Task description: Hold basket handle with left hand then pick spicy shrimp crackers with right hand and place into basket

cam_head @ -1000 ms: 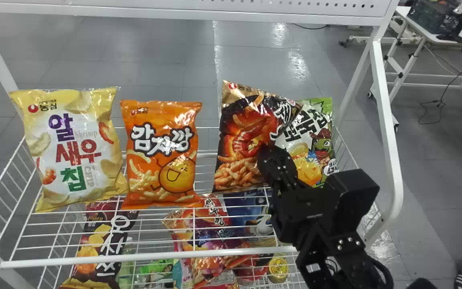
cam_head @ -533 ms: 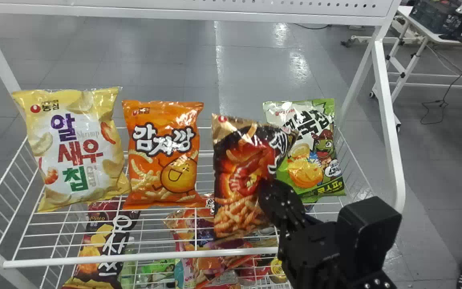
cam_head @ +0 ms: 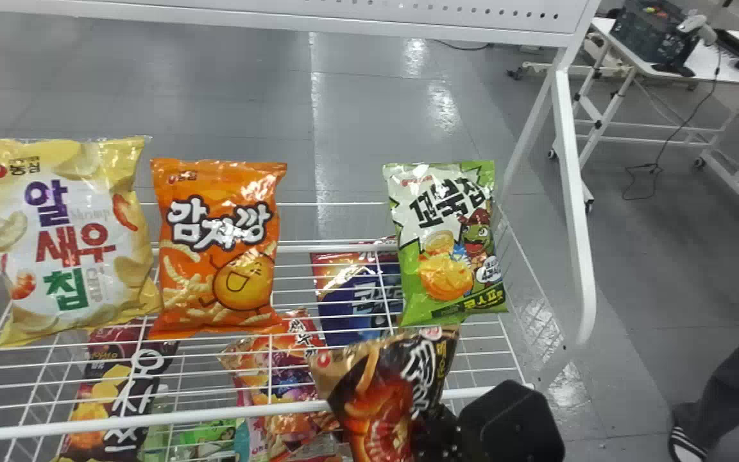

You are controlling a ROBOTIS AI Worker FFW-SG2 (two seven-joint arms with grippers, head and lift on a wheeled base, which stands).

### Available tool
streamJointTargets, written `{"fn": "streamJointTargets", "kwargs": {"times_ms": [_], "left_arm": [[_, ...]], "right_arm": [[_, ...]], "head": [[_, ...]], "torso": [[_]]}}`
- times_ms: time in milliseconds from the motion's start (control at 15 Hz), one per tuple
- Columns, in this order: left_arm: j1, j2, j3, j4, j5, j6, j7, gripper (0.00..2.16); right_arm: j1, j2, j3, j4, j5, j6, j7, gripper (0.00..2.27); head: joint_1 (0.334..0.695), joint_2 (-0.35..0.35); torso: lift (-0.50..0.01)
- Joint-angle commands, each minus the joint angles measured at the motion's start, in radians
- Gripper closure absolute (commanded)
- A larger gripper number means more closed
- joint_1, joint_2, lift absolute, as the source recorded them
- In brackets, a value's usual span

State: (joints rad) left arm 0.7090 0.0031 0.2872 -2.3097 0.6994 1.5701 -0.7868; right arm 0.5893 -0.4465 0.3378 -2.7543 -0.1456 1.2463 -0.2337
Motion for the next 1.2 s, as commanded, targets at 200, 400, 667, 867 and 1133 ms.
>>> {"fn": "streamJointTargets", "kwargs": {"times_ms": [200, 400, 667, 867, 1133], "left_arm": [[-0.005, -0.006, 0.003, -0.002, 0.0, 0.001, 0.006, 1.9], [-0.005, -0.006, 0.004, -0.008, 0.0, 0.001, 0.009, 1.9], [-0.005, -0.006, 0.003, -0.013, -0.001, 0.001, 0.011, 1.9], [-0.005, -0.006, 0.006, -0.014, 0.0, 0.001, 0.011, 1.9], [-0.008, -0.006, 0.007, -0.02, -0.001, 0.001, 0.015, 1.9]], "right_arm": [[0.001, -0.008, 0.004, -0.114, -0.006, 0.326, 0.025, 1.75], [0.001, -0.009, 0.007, -0.168, -0.026, 0.326, 0.039, 1.75], [-0.008, 0.0, 0.06, -0.173, -0.026, 0.326, 0.051, 1.75], [-0.003, 0.0, 0.061, -0.173, -0.012, 0.326, 0.05, 1.75], [0.012, 0.002, 0.066, -0.136, -0.012, 0.326, 0.05, 1.75]], "head": [[0.695, -0.302], [0.695, -0.333], [0.695, -0.268], [0.695, -0.232], [0.695, -0.233]], "torso": [[-0.037], [-0.037], [-0.037], [-0.037], [-0.037]]}}
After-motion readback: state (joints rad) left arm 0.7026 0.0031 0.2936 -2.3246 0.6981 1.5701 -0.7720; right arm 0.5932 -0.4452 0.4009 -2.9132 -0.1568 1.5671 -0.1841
